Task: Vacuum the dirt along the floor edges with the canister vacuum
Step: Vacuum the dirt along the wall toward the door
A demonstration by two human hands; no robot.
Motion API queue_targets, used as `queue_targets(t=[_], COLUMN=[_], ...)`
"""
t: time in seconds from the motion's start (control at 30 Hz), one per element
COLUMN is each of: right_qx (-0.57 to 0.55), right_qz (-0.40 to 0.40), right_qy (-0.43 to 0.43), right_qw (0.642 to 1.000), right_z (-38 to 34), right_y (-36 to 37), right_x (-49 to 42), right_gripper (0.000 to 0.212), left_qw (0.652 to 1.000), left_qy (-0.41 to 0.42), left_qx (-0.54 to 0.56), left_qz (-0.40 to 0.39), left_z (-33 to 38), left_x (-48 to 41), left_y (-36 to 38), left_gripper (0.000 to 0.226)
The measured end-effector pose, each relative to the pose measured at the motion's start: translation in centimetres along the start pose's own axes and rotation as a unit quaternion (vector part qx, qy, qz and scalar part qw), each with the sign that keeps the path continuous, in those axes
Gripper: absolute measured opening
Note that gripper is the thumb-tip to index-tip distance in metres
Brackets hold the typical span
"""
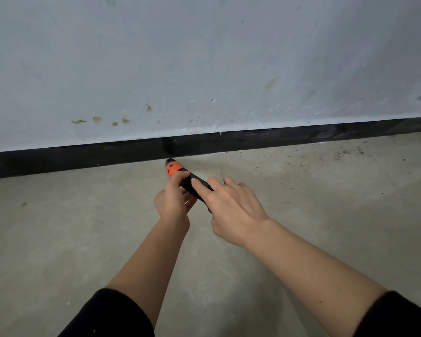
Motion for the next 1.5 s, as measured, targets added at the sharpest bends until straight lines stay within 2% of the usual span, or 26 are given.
queue_targets(t=[0.17, 0.4, 0.53, 0.83, 0.93, 1.17, 1.5], right_qx=[0.001, 0.004, -0.005, -0.016, -0.015, 0.007, 0.005], right_qz=[0.005, -0.001, -0.006, -0.008, -0.004, -0.008, -0.001], right_qy=[0.007, 0.028, 0.033, 0.006, 0.022, 0.070, 0.104], right_qw=[1.000, 1.000, 0.999, 1.000, 1.000, 0.997, 0.995], right_z=[-0.3, 1.3, 2.3, 1.7, 2.1, 4.4, 6.4], right_y=[0.1, -0.2, -0.4, -0.7, -0.8, -0.7, 0.2], right_x=[-0.5, 0.5, 1.4, 2.5, 2.4, 2.9, 2.9], right_gripper=[0.078, 0.079, 0.078, 0.075, 0.075, 0.077, 0.077], left_qw=[1.000, 0.999, 1.000, 0.999, 0.999, 0.995, 0.988], left_qy=[-0.001, -0.011, -0.011, -0.001, -0.004, -0.006, 0.005], left_qx=[-0.004, -0.011, -0.004, 0.031, 0.022, -0.049, -0.091], left_qz=[-0.018, -0.036, -0.008, 0.044, 0.023, -0.083, -0.121], left_z=[0.4, -0.7, -1.6, -2.5, -2.5, -3.2, -4.0], left_x=[-0.7, 0.2, 1.5, 2.9, 2.8, 1.9, 0.7], left_y=[-0.3, 1.4, 2.3, 1.6, 1.9, 4.1, 6.7], left_gripper=[0.027, 0.022, 0.014, 0.017, 0.017, 0.018, 0.016])
Point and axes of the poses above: each hand's wrist, its own x-axis away from the middle knuckle, its own y-axis out of the palm, z = x × y, the point moved 1 cm from there along -x, towards the middle knuckle, and after that the axes turned 6 degrees about z, right-handed, at the moved point
